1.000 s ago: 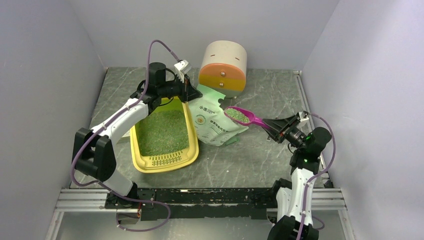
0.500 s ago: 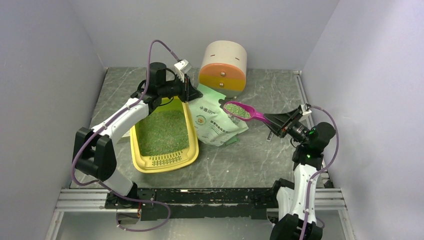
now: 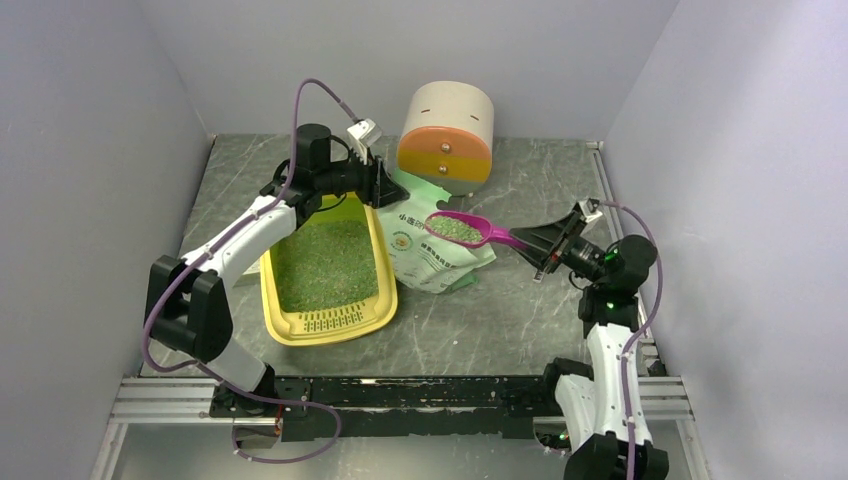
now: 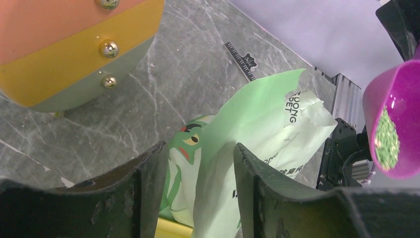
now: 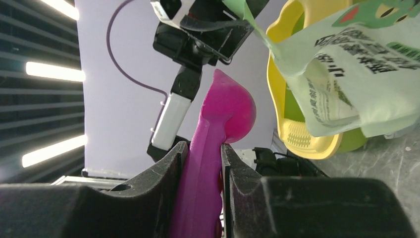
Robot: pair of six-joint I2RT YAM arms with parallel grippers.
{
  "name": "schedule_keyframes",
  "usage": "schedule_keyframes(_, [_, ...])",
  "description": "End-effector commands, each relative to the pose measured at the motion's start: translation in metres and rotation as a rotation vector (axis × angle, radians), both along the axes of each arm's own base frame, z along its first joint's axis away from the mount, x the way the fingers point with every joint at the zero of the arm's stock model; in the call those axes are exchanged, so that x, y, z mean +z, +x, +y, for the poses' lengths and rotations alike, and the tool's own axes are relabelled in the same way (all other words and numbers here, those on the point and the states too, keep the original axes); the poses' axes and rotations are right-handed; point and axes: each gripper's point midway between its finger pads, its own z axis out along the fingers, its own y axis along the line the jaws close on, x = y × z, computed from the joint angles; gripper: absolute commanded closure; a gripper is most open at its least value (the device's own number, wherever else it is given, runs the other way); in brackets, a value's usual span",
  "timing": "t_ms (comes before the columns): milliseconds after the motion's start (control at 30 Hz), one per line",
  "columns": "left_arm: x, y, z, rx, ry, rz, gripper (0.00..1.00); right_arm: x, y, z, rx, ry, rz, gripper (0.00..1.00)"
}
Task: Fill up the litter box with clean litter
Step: 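Scoop the cat litter from the cat litter bag, then pour the cat litter into the litter box.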
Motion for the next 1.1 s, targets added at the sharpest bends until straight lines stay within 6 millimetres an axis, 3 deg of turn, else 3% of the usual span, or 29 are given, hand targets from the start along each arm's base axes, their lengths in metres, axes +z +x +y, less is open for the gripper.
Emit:
schedule_keyframes(0, [0.030,-0.006,0.002,-0.008,-0.032,-0.072,0.42,0.013,-0.004,0.018,0.037,-0.007,-0.049,1.00])
schedule_keyframes(133, [0.041,-0.005,0.008,0.033,-0.049,-0.088,0.34,0.011,-0.004,0.029,0.051,-0.005,-0.038,1.00])
schedule_keyframes(167, [0.045,-0.003,0.010,0.053,-0.059,-0.096,0.23,0.010,-0.005,0.032,0.057,-0.006,-0.036,1.00])
schedule_keyframes(200, [0.049,-0.001,0.014,0.076,-0.068,-0.100,0.05,0.009,-0.006,0.035,0.061,-0.007,-0.030,1.00])
schedule_keyframes(233, [0.054,0.002,0.018,0.100,-0.079,-0.104,0.02,0.007,-0.007,0.037,0.062,-0.008,-0.025,1.00])
schedule_keyframes(633, [0.105,0.022,0.071,0.414,-0.139,-0.140,0.02,-0.006,-0.013,0.062,0.072,-0.017,0.019,1.00])
schedule_keyframes(767, [0.103,0.031,0.095,0.576,-0.100,-0.085,0.02,-0.007,-0.015,0.079,0.108,-0.025,0.020,1.00])
schedule_keyframes(1067, [0.120,0.022,0.136,0.791,-0.076,-0.102,0.02,-0.007,-0.013,0.132,0.130,-0.068,0.008,1.00])
